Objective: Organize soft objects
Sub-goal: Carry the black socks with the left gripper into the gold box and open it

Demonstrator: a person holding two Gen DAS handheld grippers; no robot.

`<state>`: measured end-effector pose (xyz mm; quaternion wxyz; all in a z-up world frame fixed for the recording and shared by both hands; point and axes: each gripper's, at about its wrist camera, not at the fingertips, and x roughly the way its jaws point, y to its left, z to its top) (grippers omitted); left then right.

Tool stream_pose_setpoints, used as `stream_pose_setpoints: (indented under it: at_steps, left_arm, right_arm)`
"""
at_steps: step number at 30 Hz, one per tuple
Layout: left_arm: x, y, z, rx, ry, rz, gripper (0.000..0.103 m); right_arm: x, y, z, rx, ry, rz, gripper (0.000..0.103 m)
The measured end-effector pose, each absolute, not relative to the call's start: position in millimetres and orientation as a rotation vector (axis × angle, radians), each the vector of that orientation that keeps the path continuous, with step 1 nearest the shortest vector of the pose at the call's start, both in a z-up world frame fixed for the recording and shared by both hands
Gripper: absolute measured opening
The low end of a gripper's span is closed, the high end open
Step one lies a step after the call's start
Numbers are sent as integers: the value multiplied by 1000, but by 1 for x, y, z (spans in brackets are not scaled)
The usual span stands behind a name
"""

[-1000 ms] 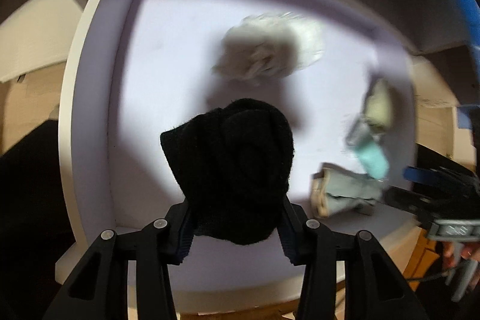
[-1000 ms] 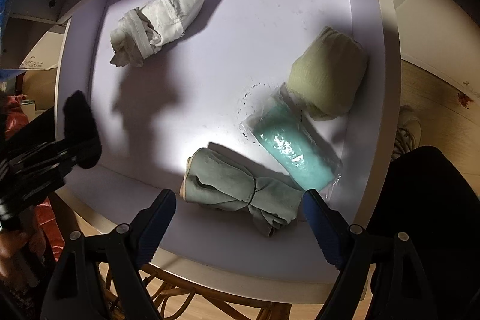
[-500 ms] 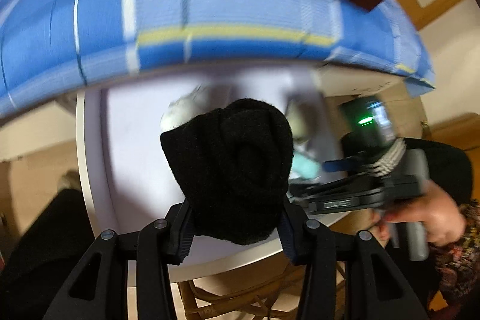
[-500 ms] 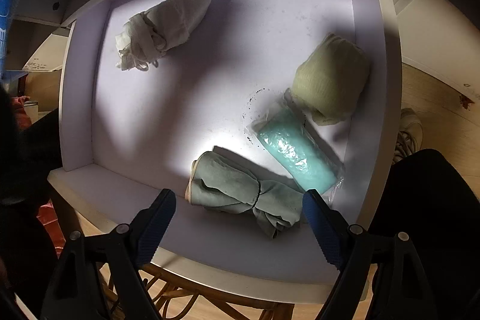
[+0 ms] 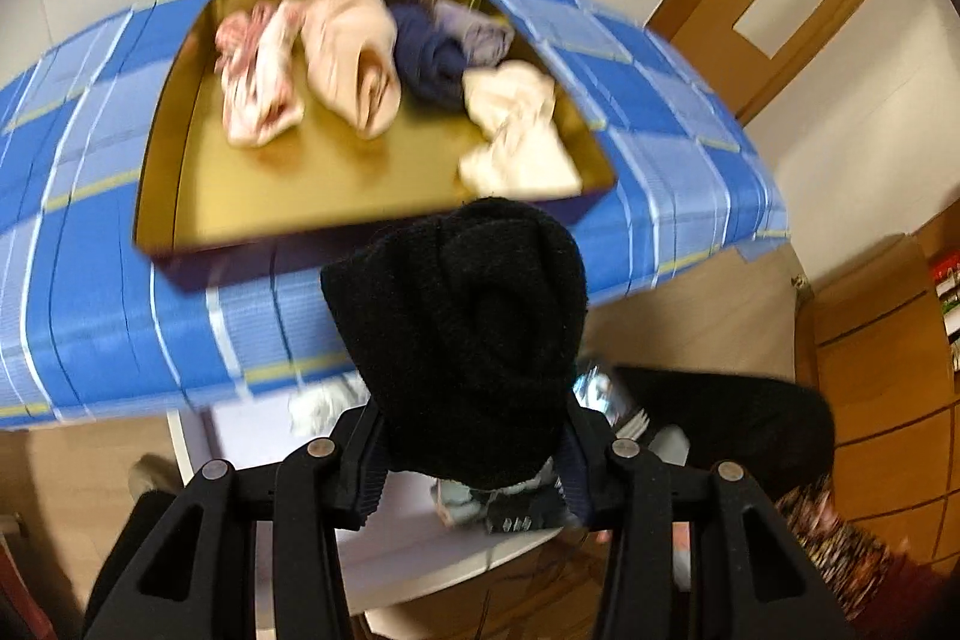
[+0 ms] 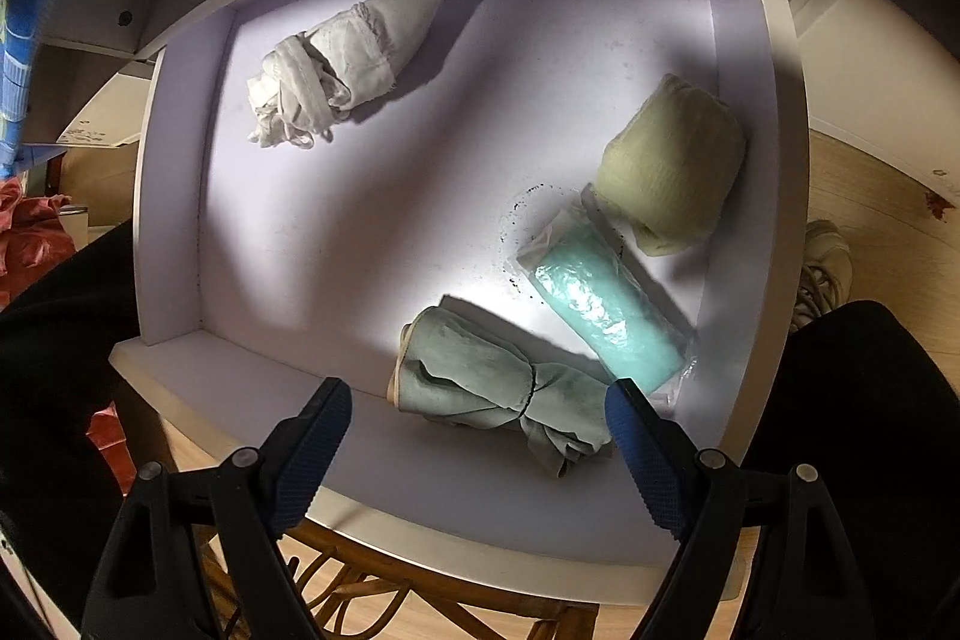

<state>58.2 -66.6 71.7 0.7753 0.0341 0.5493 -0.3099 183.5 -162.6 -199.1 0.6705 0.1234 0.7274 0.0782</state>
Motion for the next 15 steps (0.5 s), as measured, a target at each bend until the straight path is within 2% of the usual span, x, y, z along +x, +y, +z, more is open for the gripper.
stream_pose_setpoints:
  at_steps: [7, 15]
  left_arm:
    - [108, -106, 91, 55, 1184, -662, 47]
    - [157, -138, 73, 89, 1237, -594, 47]
  right_arm:
    - [185, -164, -194, 302, 1629, 194, 87]
    - [185, -166, -188, 339, 1613, 208, 87]
